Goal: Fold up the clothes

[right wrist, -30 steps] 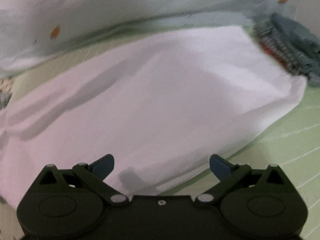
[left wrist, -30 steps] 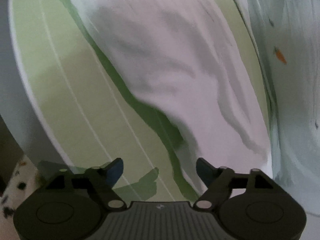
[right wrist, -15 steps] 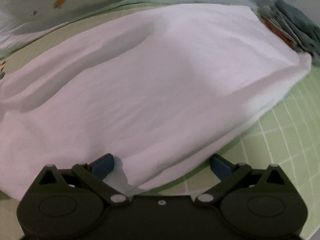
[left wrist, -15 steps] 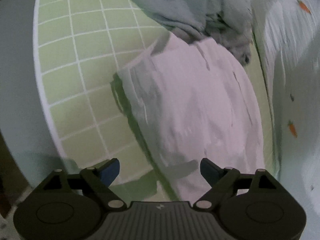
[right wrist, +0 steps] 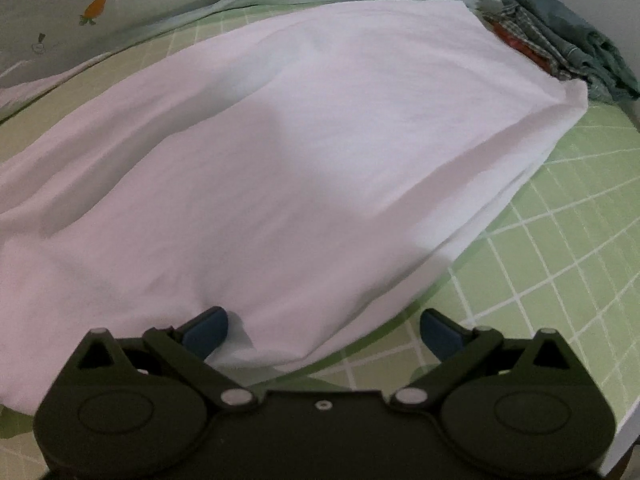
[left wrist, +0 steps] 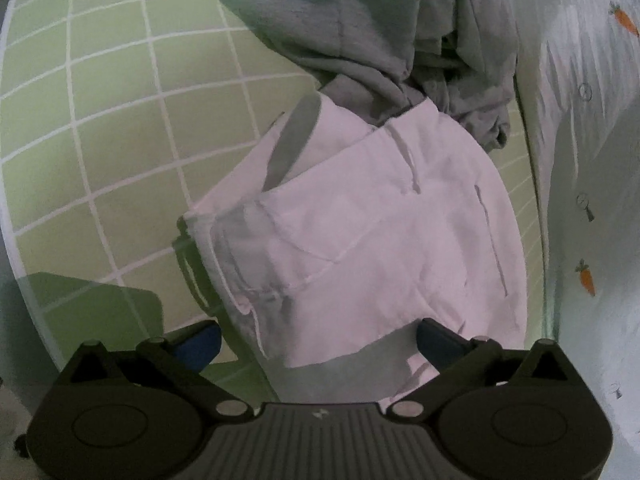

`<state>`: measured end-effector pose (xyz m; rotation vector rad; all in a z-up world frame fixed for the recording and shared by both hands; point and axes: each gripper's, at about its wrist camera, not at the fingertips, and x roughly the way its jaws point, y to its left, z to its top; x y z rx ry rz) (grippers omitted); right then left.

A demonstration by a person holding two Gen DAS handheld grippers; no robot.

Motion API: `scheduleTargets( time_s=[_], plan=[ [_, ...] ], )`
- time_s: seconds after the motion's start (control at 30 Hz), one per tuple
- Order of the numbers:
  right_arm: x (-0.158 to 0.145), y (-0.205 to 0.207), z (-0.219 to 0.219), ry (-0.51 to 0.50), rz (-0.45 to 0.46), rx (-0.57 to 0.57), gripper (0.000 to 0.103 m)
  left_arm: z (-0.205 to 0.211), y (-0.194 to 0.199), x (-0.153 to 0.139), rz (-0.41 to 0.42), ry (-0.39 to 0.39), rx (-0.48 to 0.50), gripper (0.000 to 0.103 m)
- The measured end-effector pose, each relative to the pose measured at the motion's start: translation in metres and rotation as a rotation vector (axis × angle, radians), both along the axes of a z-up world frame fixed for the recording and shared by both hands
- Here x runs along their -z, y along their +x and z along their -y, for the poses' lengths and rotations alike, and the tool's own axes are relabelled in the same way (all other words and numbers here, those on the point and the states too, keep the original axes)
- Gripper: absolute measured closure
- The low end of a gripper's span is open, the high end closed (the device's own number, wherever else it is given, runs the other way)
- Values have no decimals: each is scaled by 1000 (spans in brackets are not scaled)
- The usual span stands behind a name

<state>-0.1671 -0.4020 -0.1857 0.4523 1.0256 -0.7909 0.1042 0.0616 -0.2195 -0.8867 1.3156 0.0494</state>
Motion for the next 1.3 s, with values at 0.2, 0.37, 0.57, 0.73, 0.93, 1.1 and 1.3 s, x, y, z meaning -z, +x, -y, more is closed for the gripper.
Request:
scheduleTargets(
  time_s=[0.2,0.37,0.57,0.73,0.93,1.1,1.3],
  plan=[
    [-2,-1,1,-5,-16,-19,0,3,1,-7,44,107,11,67],
    [-4,-1,3,-9,-30,-35,0,-7,-5,-11,64,103,-53,75],
    [-7,-4,2,-15,-44,-48,0,-24,-15,-19,78,139,-106,77],
    [-7,-13,4,2,-41,-50,0,-24,-31,-42,148,272,-87,79],
    [-11,-25,26,8,-41,-42,0,18,-60,-89,361,490,36,82],
    [-14,-35,53,10,-42,-31,0,68,-68,-120,515,574,97,82],
    [-15,-51,87,7,-33,-42,0,133,-85,-151,668,656,191,83]
  ],
)
